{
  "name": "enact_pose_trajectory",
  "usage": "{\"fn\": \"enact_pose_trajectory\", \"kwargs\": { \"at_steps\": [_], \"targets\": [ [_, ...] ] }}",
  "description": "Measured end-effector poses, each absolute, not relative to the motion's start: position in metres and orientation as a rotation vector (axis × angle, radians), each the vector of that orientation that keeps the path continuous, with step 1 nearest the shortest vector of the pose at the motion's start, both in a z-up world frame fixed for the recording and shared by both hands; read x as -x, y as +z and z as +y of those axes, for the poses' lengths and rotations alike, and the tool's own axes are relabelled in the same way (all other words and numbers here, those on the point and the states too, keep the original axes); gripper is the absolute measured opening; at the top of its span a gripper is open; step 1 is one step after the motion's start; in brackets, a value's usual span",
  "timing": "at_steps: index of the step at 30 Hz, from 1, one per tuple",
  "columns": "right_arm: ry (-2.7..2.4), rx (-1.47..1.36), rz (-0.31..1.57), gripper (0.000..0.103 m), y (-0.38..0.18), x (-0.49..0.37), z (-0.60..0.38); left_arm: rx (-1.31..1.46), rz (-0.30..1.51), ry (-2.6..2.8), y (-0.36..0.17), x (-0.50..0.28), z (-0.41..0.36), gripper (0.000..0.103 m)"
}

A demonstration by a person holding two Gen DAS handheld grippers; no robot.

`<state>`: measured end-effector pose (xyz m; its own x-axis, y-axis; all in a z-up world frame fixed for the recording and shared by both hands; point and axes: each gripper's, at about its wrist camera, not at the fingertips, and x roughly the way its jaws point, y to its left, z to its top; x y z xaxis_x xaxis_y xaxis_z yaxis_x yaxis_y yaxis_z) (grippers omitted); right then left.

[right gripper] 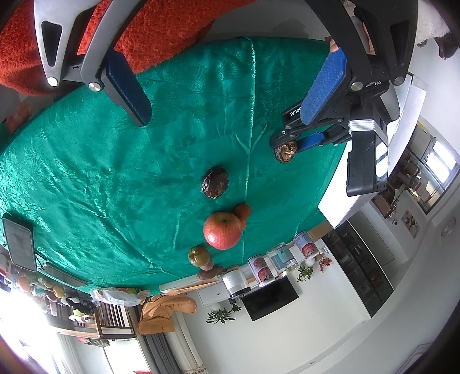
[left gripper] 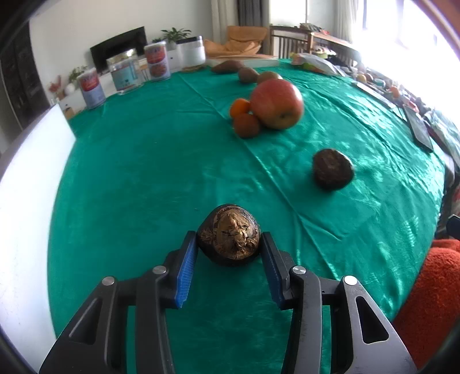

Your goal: Organize fruits

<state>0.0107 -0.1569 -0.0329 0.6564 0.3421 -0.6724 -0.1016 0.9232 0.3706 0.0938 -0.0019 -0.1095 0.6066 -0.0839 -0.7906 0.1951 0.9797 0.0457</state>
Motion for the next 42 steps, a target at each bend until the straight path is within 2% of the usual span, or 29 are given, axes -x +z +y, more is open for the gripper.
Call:
{"fn": "enact_pose_trajectory", "kwargs": {
  "at_steps": [7,10,11,12,15,20,42],
  "targets": [
    [0.256,-0.315,0.822,0.103,-0.033,-0.01,-0.156,-0.024,0.949,-0.032,-0.115,-0.122,0.054,0.046],
    [0.255,-0.312,0.823,0.103,-0.033,-0.011,-0.156,-0.009,0.937,0.001,-0.118,-0.124,0.06,0.069],
    [0.255,-0.311,0.824,0.103,-0.033,-0.011,-0.156,-0.007,0.938,0.012,-0.12,-0.125,0.06,0.081],
    [0.255,-0.312,0.824,0.103,-0.033,-0.011,-0.156,-0.006,0.941,0.018,-0.122,-0.126,0.06,0.089],
    [0.255,-0.319,0.825,0.103,-0.034,-0.012,-0.157,-0.014,0.937,0.037,-0.123,-0.125,0.058,0.096],
    [0.262,-0.34,0.838,0.103,-0.037,-0.015,-0.159,0.024,0.961,0.035,-0.126,-0.128,0.064,0.102],
    [0.262,-0.352,0.861,0.103,-0.041,-0.021,-0.16,0.022,0.956,0.04,-0.127,-0.126,0.062,0.103]
  ]
}}
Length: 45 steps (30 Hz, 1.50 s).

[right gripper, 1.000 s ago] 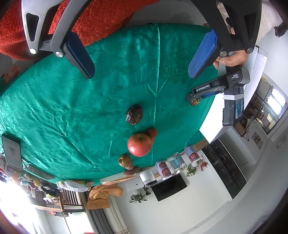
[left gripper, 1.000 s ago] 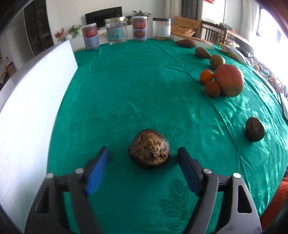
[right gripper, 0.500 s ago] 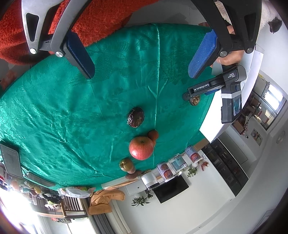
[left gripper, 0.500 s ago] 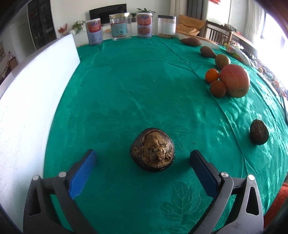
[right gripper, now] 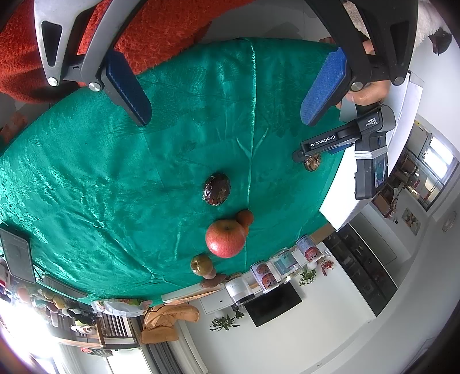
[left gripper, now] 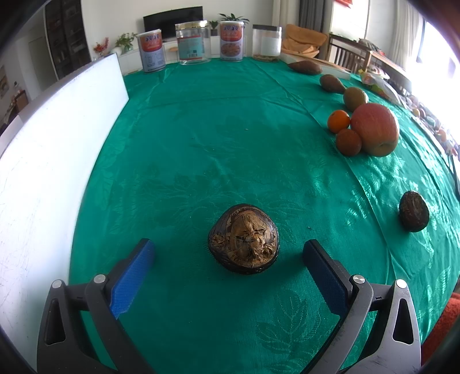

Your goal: Organize fruits

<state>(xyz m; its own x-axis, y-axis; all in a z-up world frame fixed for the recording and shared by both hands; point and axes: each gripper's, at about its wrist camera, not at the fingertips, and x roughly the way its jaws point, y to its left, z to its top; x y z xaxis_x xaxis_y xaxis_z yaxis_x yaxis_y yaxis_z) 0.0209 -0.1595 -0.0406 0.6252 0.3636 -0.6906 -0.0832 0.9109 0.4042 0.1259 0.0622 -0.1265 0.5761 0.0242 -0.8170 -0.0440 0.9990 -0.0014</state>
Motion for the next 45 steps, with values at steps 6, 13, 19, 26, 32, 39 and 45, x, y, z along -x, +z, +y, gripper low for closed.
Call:
{"fn": "enact_pose_trajectory", "kwargs": {
  "at_steps": [6,13,19,26,32,39,45],
  "targets": [
    [0.264,-0.359,0.861,0.103,-0.0421,-0.0219,-0.16,0.022,0.956,0.04,-0.1266,-0.1259,0.0622,0.103],
    [0.257,-0.357,0.866,0.103,-0.0433,-0.0227,-0.1603,0.023,0.956,0.04,-0.1267,-0.1259,0.0622,0.103],
    [0.254,-0.351,0.869,0.103,-0.0435,-0.0227,-0.1589,0.023,0.955,0.04,-0.1268,-0.1257,0.0622,0.103],
    [0.253,-0.352,0.87,0.103,-0.0436,-0.0227,-0.1589,0.023,0.955,0.041,-0.1269,-0.1257,0.0622,0.103],
    [0.252,-0.35,0.87,0.103,-0.0435,-0.0228,-0.1595,0.023,0.955,0.041,-0.1269,-0.1256,0.0622,0.103],
    [0.253,-0.353,0.873,0.103,-0.0445,-0.023,-0.1596,0.023,0.955,0.041,-0.1268,-0.1255,0.0622,0.103],
    [0.256,-0.356,0.876,0.103,-0.0456,-0.0235,-0.1592,0.023,0.955,0.041,-0.1269,-0.1255,0.0622,0.103]
  ]
}}
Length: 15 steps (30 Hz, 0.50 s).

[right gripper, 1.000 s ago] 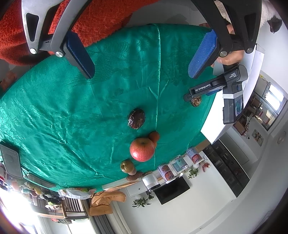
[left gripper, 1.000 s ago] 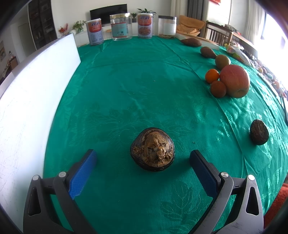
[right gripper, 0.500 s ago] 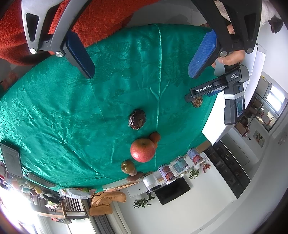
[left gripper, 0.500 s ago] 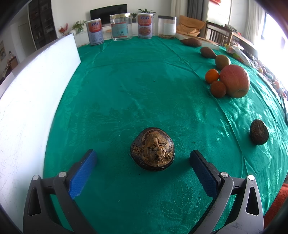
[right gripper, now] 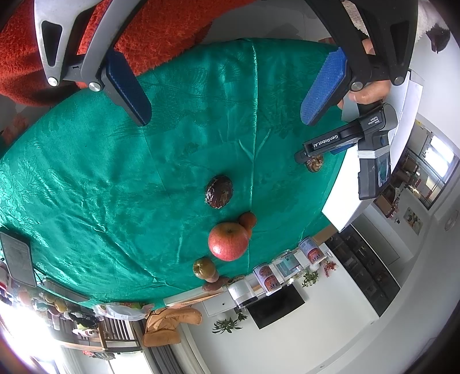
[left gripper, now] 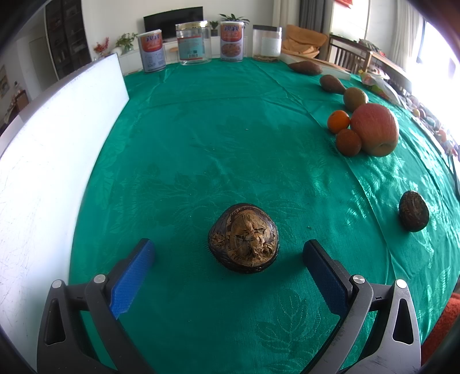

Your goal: Organize fruits

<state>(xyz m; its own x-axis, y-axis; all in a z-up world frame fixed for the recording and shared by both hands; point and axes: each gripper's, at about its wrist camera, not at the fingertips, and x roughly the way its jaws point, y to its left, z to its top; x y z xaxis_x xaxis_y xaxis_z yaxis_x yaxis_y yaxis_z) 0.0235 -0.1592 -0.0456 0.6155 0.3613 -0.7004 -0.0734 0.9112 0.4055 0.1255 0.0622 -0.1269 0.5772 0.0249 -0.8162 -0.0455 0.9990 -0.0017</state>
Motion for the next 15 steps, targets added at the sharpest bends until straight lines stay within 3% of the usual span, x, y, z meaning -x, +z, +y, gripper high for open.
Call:
{"fn": "enact_pose_trajectory", "kwargs": {
  "at_steps": [15],
  "targets": [
    [0.29,-0.431,0.889,0.103,-0.0479,-0.0266,-0.1694,0.025,0.955,0.04,-0.1273,-0.1253,0.0623,0.103]
  ]
}}
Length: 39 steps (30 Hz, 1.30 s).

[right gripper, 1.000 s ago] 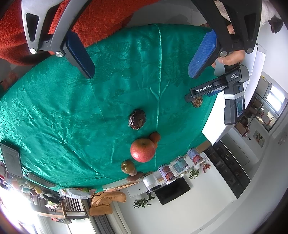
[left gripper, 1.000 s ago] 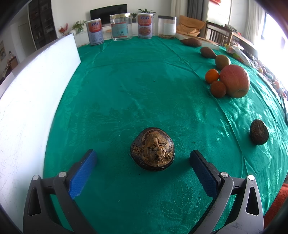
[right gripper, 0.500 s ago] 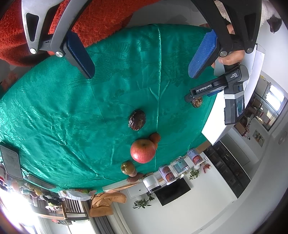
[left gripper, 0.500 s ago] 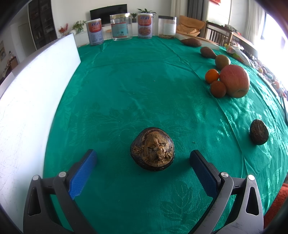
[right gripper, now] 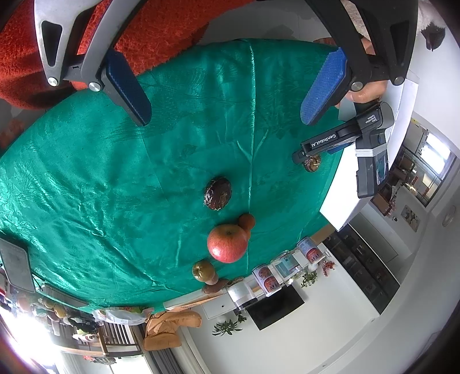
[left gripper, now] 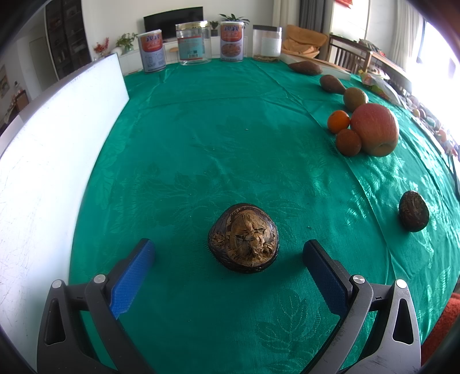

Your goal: Organize fruits

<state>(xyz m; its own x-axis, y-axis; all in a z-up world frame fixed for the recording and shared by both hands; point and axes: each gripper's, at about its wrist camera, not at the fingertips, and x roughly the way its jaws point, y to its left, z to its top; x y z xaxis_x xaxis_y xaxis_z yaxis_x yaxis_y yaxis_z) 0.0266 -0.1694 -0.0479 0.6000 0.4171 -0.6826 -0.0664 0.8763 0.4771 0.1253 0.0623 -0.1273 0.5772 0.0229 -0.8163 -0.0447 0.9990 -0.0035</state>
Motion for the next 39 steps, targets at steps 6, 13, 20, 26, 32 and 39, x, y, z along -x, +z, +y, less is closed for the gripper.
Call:
{"fn": "enact_pose_trajectory", "kwargs": {
  "at_steps": [6,13,20,26,32,39],
  "targets": [
    [0.181,-0.509,0.885,0.103,-0.045,-0.051,-0.211,0.028,0.956,0.029,-0.125,-0.126,0.063,0.102],
    [0.159,-0.341,0.88,0.103,-0.014,-0.145,-0.227,0.074,0.937,-0.112,-0.121,-0.115,0.071,0.102],
    [0.202,-0.36,0.992,0.103,-0.041,-0.274,-0.23,0.001,0.955,-0.051,-0.125,-0.122,0.057,0.102],
    [0.256,-0.273,1.012,0.103,-0.062,-0.354,-0.197,-0.013,0.955,-0.061,-0.126,-0.123,0.055,0.102],
    [0.233,0.015,1.046,0.103,-0.074,-0.388,-0.128,-0.013,0.955,-0.061,-0.126,-0.123,0.055,0.102],
    [0.158,0.045,1.092,0.048,-0.083,-0.384,-0.132,-0.013,0.955,-0.06,-0.126,-0.123,0.055,0.102]
  ]
}}
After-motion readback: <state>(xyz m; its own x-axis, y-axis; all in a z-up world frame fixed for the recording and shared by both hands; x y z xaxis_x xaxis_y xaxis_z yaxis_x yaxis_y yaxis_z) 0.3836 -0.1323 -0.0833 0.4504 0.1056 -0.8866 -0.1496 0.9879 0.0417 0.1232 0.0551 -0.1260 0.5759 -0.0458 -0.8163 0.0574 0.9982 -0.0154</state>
